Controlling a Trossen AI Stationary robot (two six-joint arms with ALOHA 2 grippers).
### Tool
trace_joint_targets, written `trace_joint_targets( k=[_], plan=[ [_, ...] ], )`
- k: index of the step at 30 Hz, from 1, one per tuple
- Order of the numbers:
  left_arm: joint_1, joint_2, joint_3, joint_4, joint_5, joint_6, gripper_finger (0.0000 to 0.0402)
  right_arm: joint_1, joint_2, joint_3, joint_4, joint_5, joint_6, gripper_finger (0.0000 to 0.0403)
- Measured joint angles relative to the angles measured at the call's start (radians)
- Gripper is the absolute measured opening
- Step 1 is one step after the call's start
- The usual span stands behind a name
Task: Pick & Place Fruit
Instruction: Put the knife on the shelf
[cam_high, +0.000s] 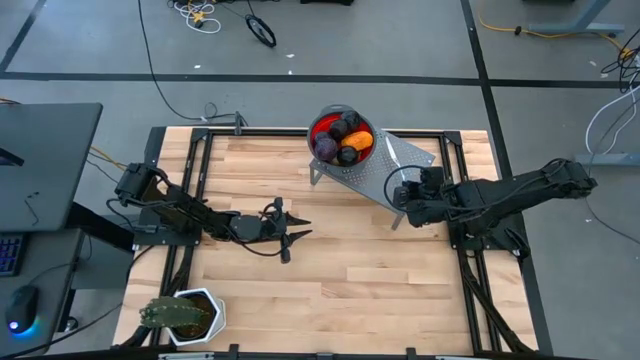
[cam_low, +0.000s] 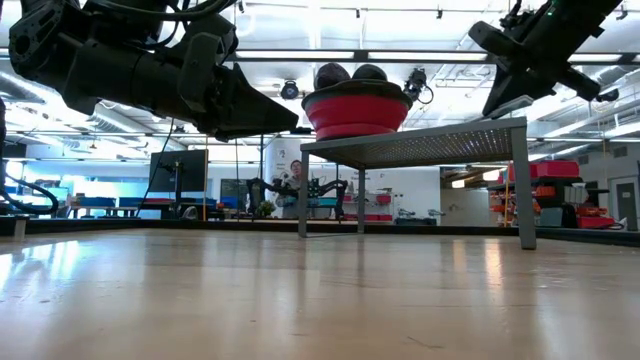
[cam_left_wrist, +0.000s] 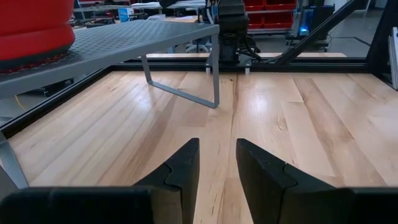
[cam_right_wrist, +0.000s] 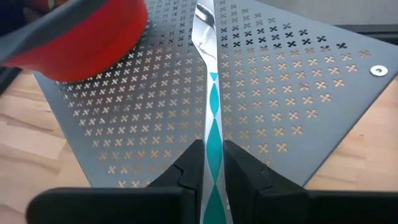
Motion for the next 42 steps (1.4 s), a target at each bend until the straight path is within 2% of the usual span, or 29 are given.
trace_joint_targets(
  k=[8,21,28,33,35,42],
  plan=[
    [0.0,0.0,0.0,-0.003,0.0,0.0,0.0113,0.0,0.0,0.0,-0.009,-0.022,-0.075,0.0055],
    [0.0,0.0,0.0,-0.007,0.0,0.0,0.0113,0.0,0.0,0.0,-0.003,0.002,-0.118,0.0124],
    [0.0,0.0,0.0,-0.014,0.0,0.0,0.0113,0.0,-0.022,0.0,0.0,-0.049,-0.351,0.0132],
    [0.0,0.0,0.0,-0.015,-0.003,0.0,0.0113,0.0,-0.064,0.0,-0.011,-0.068,-0.379,0.0132],
    [0.0,0.0,0.0,-0.015,-0.004,0.0,0.0113,-0.006,-0.072,0.0,-0.006,-0.094,-0.438,0.0132],
    [0.0,0.0,0.0,-0.014,-0.004,0.0,0.0113,-0.081,-0.071,0.012,0.035,-0.185,-0.654,0.0132]
  ],
)
